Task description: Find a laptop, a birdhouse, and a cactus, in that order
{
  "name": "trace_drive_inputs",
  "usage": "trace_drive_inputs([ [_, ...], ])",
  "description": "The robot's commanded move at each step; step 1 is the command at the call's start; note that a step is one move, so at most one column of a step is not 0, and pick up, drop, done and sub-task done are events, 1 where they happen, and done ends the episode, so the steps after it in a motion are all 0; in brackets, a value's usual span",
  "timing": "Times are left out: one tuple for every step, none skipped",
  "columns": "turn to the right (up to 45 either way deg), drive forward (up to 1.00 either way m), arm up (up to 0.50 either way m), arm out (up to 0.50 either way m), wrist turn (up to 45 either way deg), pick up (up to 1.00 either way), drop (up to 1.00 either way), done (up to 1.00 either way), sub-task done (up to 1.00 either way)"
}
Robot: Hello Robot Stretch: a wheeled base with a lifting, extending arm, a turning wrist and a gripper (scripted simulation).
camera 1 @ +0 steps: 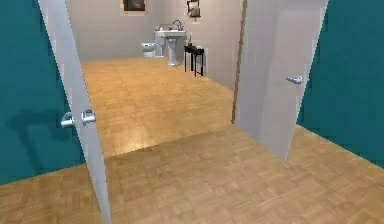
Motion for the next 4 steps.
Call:
trace_drive_inputs([
  [0.0,1.00,0.00,0.00,0.0,0.00,0.00,0.00,0.00],
  [-24.0,0.00,0.00,0.00,0.0,0.00,0.00,0.00,0.00],
  [0.0,1.00,0.00,0.00,0.0,0.00,0.00,0.00,0.00],
  [-6.0,0.00,0.00,0.00,0.0,0.00,0.00,0.00,0.00],
])
